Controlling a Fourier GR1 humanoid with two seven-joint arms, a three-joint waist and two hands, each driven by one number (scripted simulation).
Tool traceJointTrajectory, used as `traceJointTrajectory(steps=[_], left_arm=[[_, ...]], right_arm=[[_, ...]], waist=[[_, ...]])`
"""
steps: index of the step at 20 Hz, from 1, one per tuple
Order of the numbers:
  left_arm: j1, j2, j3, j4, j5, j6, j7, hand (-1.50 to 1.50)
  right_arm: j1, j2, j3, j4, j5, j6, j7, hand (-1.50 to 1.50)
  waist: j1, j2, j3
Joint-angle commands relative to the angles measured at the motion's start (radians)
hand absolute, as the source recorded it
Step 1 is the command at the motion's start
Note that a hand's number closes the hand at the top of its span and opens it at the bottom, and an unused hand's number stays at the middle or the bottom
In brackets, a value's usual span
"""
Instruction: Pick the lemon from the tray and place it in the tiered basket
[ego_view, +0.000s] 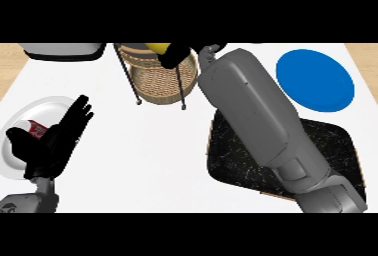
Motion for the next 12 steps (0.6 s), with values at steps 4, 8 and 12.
traceJointTrajectory(steps=[4,8,12], left_arm=[[0.016,-0.008,0.005,0.007,-0.011,-0.023,-0.025,0.0],[-0.016,-0.004,0.008,0.015,-0.013,-0.023,-0.003,0.0],[-0.005,-0.029,-0.007,-0.023,-0.014,-0.014,0.012,0.0]], right_arm=[[-0.095,0.003,0.064,0.191,-0.084,-0.094,-0.023,1.5],[-0.12,0.003,0.075,0.322,-0.066,-0.185,-0.098,1.5],[-0.13,0.003,0.14,0.366,-0.098,-0.253,-0.084,1.5]], waist=[[0.006,0.003,0.0],[0.026,0.012,-0.001],[0.022,0.007,0.0]])
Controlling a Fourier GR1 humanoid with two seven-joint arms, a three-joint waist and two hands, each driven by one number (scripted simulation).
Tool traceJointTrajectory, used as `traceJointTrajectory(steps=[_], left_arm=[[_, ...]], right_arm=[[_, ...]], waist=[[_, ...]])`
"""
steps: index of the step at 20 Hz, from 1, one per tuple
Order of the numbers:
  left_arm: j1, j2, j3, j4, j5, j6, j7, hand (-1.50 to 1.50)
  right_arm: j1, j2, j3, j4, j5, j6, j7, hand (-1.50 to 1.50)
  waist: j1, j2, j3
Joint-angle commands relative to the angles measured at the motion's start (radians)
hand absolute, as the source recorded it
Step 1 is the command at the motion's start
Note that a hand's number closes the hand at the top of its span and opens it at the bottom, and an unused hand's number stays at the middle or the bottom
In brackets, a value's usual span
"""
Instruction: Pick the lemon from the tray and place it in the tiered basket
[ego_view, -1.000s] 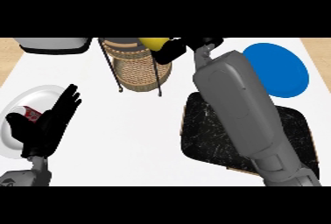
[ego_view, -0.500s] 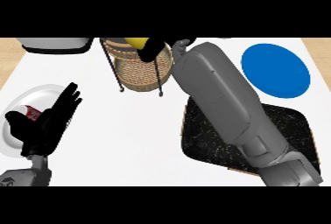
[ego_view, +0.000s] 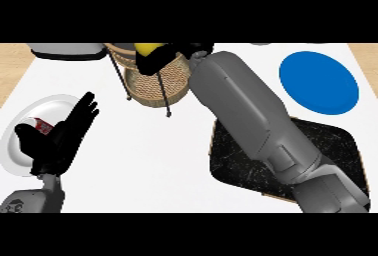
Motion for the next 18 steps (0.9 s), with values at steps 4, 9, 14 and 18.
traceJointTrajectory(steps=[4,9,14,18], left_arm=[[-0.039,-0.001,0.0,0.008,-0.014,-0.003,0.011,0.0],[-0.04,-0.004,0.001,0.013,-0.003,-0.018,0.022,0.0],[-0.046,-0.01,-0.012,-0.013,0.0,-0.026,0.05,0.0],[-0.031,-0.014,-0.004,0.026,-0.014,-0.038,-0.029,0.0]], right_arm=[[-0.05,0.005,0.064,0.168,-0.024,-0.195,-0.054,1.5],[-0.061,0.005,0.013,0.203,-0.138,-0.296,-0.132,-1.5],[-0.074,0.005,0.077,0.245,-0.175,-0.333,-0.166,-1.5],[-0.093,0.005,0.024,0.264,-0.253,-0.342,-0.214,-1.5]], waist=[[0.019,0.018,-0.005],[0.037,0.025,-0.005],[0.048,0.024,-0.005],[0.052,0.029,-0.005]])
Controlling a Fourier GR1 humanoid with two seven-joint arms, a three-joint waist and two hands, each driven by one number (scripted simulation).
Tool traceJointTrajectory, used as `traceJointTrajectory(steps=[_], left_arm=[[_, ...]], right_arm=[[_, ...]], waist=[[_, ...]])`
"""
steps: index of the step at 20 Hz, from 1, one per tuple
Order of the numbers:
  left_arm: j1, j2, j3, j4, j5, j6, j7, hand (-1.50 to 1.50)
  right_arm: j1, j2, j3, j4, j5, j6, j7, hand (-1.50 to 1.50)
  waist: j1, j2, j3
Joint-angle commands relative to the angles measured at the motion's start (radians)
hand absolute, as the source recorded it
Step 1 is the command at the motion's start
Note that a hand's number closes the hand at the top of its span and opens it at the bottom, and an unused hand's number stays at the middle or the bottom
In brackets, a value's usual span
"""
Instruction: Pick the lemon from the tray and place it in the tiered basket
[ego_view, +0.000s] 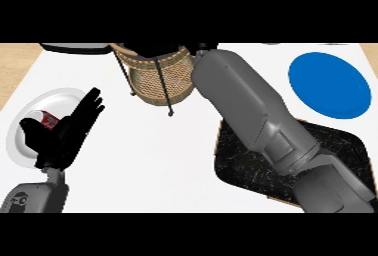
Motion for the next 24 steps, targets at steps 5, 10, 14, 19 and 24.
traceJointTrajectory(steps=[5,10,14,19,24], left_arm=[[0.011,-0.013,0.001,-0.016,-0.01,0.014,0.002,0.0],[0.004,-0.042,-0.018,-0.003,-0.041,0.049,0.013,0.0],[0.049,-0.038,-0.019,-0.01,-0.049,0.037,-0.023,0.0],[0.046,-0.021,0.022,-0.006,-0.022,0.026,-0.011,0.0],[0.055,-0.04,0.003,-0.06,-0.036,0.052,0.032,0.0]], right_arm=[[0.0,0.009,-0.121,0.008,-0.18,-0.043,-0.095,-1.5],[-0.027,0.01,-0.242,-0.024,-0.31,-0.068,-0.135,-1.5],[-0.021,-0.009,-0.366,-0.038,-0.391,-0.075,-0.214,-1.5],[0.003,-0.099,-0.43,-0.037,-0.417,-0.047,-0.272,-1.5],[0.045,-0.233,-0.493,-0.046,-0.45,-0.02,-0.255,-1.5]], waist=[[-0.006,0.004,-0.003],[-0.021,0.002,-0.003],[-0.033,0.002,-0.003],[-0.057,-0.008,-0.003],[-0.07,-0.013,-0.002]])
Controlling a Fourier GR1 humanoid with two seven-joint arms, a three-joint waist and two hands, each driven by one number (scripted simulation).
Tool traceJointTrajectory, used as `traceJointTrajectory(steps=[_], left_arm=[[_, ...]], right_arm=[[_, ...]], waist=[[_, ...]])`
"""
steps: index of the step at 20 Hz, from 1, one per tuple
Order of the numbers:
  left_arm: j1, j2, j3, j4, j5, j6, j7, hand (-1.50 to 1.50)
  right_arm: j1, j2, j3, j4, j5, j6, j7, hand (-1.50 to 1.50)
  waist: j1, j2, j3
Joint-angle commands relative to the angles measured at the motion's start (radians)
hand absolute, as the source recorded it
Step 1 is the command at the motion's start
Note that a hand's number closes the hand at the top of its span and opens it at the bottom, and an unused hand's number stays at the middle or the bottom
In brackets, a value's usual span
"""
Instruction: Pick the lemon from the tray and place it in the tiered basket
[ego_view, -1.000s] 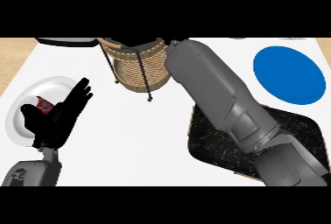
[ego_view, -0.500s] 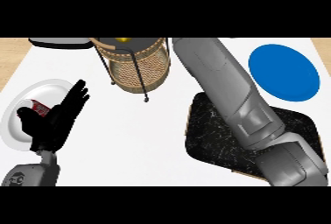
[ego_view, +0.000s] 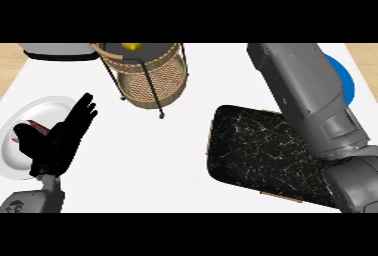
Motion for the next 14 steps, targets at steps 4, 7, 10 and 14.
traceJointTrajectory(steps=[4,7,10,14], left_arm=[[0.028,-0.003,0.022,-0.03,0.014,0.0,0.013,0.0],[0.029,0.004,0.026,0.024,0.012,-0.033,-0.035,0.0],[0.076,-0.012,0.017,-0.016,-0.014,-0.009,-0.052,0.0],[0.024,-0.035,0.008,-0.03,-0.017,0.016,0.013,0.0]], right_arm=[[0.073,-0.194,-0.067,-0.043,-0.044,0.14,0.009,-1.5],[0.088,-0.272,-0.091,-0.019,-0.05,0.205,-0.014,-1.5],[0.17,-0.358,-0.111,-0.033,-0.07,0.316,-0.036,-1.5],[0.17,-0.386,-0.117,-0.032,-0.061,0.341,-0.037,-1.5]], waist=[[-0.017,-0.007,0.0],[-0.015,-0.002,0.0],[-0.014,-0.003,0.001],[-0.013,-0.003,0.0]])
